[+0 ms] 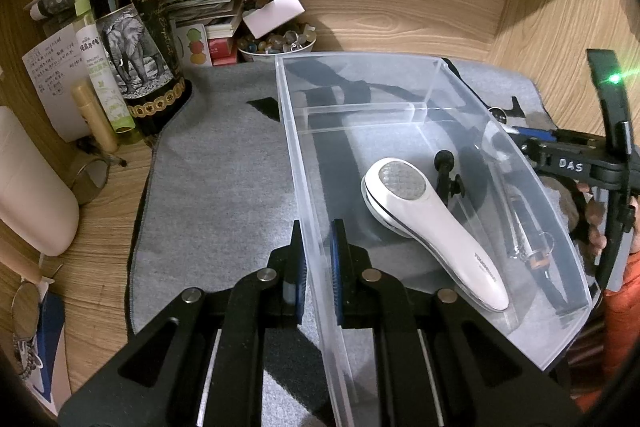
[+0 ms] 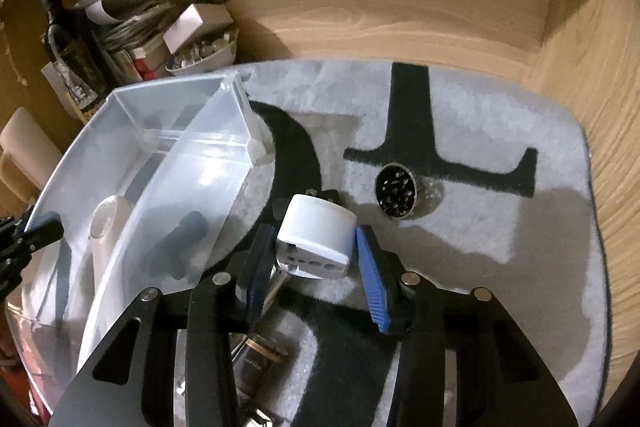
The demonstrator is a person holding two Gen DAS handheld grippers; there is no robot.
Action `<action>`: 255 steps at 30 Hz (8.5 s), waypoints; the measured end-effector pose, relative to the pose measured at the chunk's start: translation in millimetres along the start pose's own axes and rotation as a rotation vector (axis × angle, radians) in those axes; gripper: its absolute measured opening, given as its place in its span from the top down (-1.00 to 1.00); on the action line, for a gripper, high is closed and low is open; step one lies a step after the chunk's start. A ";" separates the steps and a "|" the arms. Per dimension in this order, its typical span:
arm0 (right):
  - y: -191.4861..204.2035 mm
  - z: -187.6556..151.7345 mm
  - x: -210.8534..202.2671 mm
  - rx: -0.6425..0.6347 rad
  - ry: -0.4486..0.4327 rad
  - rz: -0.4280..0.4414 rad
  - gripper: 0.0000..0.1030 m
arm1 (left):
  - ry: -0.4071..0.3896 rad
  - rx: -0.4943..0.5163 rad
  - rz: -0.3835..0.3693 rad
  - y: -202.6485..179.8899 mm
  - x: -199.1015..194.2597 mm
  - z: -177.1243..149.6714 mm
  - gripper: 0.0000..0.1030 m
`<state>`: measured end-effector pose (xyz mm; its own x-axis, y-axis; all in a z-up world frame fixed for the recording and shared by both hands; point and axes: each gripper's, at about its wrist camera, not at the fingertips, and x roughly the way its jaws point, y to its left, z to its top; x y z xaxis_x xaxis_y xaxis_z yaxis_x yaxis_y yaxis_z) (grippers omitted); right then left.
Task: Organize rigid objects
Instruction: 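Reach the right gripper to the white plug adapter and grasp it, then carry the white adapter with the right gripper into the box and release, then grasp the brown-capped marker with the right gripper, then carry the marker with the right gripper into the box and release, then reach the right gripper down and grasp the silver metal pen, then lift the silver pen with the right gripper and drop it into the box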
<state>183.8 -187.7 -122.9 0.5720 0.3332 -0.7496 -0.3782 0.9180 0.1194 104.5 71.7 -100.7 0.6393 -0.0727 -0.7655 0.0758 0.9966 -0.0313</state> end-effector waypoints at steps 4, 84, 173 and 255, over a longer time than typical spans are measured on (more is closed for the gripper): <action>4.4 3.0 -16.8 -0.014 -0.047 0.003 0.30 | 0.000 0.004 0.001 -0.9 0.3 0.3 0.80; 31.7 -55.7 -42.8 -0.097 0.029 0.032 0.22 | -0.004 0.014 0.018 -4.7 1.7 1.1 0.80; 123.9 7.0 -43.0 -0.310 -0.097 0.089 0.26 | -0.007 0.018 0.022 -4.6 2.1 2.6 0.80; 114.0 14.4 -91.0 -0.283 -0.258 0.101 0.72 | -0.005 0.026 0.041 -6.6 1.8 0.2 0.80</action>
<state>99.1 -110.3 -31.7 0.6719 0.4948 -0.5511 -0.6071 0.7942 -0.0272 105.3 65.0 -101.8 0.6463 -0.0326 -0.7624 0.0693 0.9975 0.0161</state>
